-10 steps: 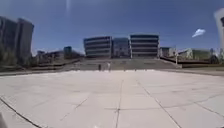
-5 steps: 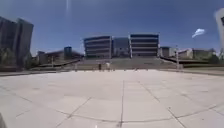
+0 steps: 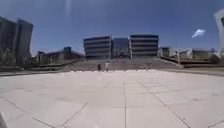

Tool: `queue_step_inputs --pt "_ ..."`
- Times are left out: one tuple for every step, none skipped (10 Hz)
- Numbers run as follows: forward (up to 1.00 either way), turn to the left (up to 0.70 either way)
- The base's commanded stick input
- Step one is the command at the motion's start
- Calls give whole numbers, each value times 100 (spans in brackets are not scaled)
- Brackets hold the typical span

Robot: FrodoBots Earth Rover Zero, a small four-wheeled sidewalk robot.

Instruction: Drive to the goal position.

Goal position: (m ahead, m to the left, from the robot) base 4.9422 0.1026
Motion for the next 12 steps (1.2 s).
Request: queue_step_inputs --pt "70 0" --pt "70 0" --pt "70 0" --pt "70 0" --pt "70 0" --pt "70 0" --pt "70 0" --pt "70 0" --pt "70 0" --pt "70 0" --pt "70 0" --pt "70 0"
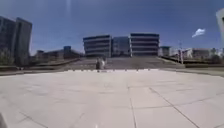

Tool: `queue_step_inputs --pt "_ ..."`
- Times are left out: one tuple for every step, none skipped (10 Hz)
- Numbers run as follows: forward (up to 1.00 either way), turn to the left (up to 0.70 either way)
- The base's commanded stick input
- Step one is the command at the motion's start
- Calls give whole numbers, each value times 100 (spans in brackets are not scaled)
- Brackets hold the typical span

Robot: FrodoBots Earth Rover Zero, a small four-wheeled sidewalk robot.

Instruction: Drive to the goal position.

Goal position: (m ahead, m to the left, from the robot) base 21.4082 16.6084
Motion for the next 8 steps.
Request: queue_step_inputs --pt "70 0" --pt "70 0" --pt "70 0" --pt "70 0" --pt "70 0" --pt "70 0" --pt "70 0" --pt "70 0"
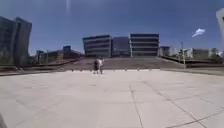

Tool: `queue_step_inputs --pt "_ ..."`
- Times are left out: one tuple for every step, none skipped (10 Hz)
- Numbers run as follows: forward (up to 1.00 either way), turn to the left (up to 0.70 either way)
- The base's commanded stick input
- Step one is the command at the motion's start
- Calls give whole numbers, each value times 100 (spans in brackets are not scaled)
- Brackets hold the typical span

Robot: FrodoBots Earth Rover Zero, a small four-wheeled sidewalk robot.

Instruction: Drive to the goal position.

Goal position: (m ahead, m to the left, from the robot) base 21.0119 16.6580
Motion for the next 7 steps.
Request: queue_step_inputs --pt "70 0" --pt "70 0" --pt "70 0" --pt "70 0" --pt "70 0" --pt "70 0" --pt "70 0"
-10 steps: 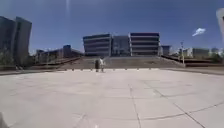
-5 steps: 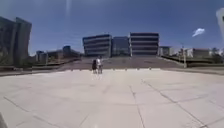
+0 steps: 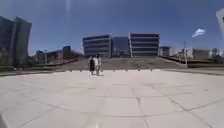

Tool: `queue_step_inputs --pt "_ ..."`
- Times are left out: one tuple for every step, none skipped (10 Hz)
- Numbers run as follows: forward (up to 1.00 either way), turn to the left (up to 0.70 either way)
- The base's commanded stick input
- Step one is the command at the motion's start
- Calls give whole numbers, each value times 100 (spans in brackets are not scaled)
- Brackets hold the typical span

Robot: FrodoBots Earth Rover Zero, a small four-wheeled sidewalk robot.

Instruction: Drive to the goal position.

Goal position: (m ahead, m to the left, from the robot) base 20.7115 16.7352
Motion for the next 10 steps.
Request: queue_step_inputs --pt "70 0" --pt "70 0" --pt "70 0" --pt "70 0" --pt "70 0" --pt "70 0" --pt "70 0" --pt "70 0" --pt "70 0" --pt "70 0"
